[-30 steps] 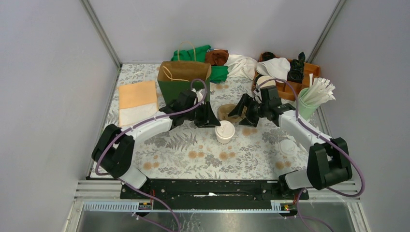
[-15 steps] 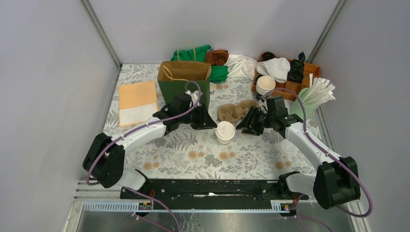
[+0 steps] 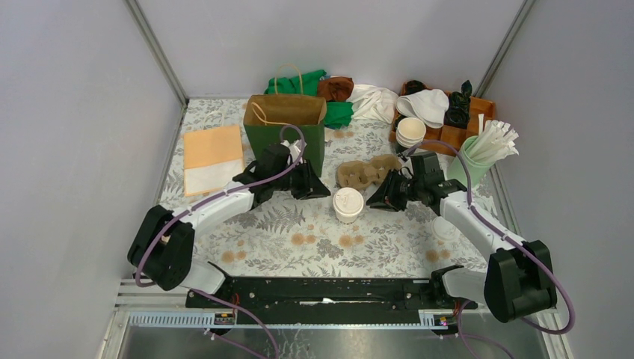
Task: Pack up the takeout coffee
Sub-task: Adjust the cup lid on the coffee cup.
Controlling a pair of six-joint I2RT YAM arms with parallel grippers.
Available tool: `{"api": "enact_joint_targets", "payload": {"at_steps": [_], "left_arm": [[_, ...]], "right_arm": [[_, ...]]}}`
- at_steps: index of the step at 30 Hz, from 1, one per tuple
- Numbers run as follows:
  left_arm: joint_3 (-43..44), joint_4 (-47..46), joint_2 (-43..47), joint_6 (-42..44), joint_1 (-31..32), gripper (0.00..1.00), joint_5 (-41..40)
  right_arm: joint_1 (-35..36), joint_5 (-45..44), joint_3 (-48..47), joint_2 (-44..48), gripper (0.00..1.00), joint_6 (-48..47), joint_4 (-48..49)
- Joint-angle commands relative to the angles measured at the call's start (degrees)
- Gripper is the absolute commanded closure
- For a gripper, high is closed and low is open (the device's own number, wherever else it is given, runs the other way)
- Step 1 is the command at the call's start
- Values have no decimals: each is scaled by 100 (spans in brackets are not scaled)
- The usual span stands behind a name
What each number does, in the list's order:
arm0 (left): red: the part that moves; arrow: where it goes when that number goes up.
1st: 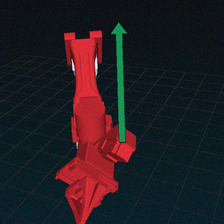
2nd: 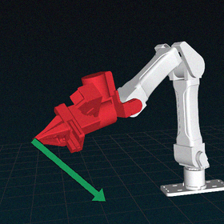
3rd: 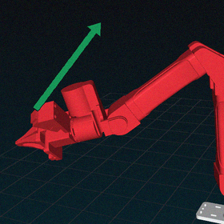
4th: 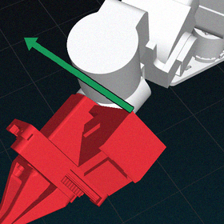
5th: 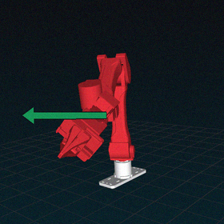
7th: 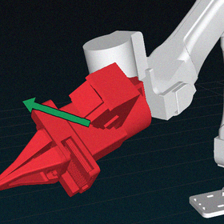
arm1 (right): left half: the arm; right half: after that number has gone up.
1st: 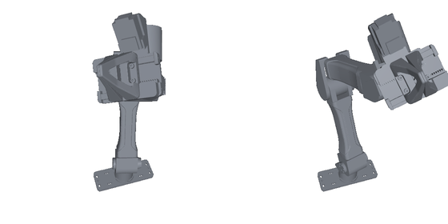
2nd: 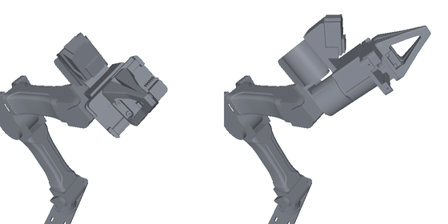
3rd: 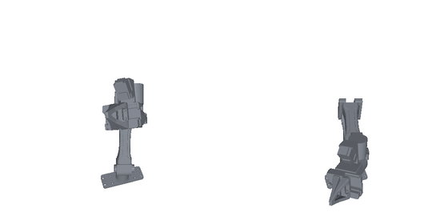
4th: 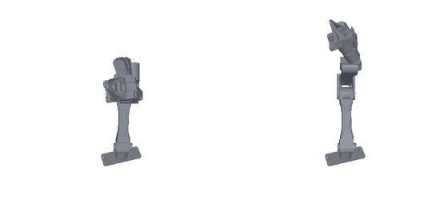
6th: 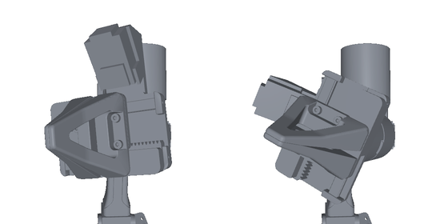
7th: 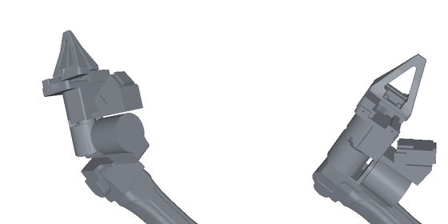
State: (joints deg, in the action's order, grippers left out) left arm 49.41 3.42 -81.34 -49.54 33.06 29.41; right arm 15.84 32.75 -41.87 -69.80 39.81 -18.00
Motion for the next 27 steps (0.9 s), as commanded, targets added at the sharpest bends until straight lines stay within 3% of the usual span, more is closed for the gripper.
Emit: {"api": "enact_joint_targets", "payload": {"at_steps": [1, 4, 27], "left_arm": [[99, -324, -163, 32, -4, 76, 177], [123, -458, -243, 41, 0, 78, 188], [142, -610, -431, -10, 8, 78, 272]], "right_arm": [[-28, 266, -49, -96, 72, -56, 250], [-28, 295, -80, -150, 76, -70, 266], [-19, 482, -162, -407, 80, -17, 518]]}}
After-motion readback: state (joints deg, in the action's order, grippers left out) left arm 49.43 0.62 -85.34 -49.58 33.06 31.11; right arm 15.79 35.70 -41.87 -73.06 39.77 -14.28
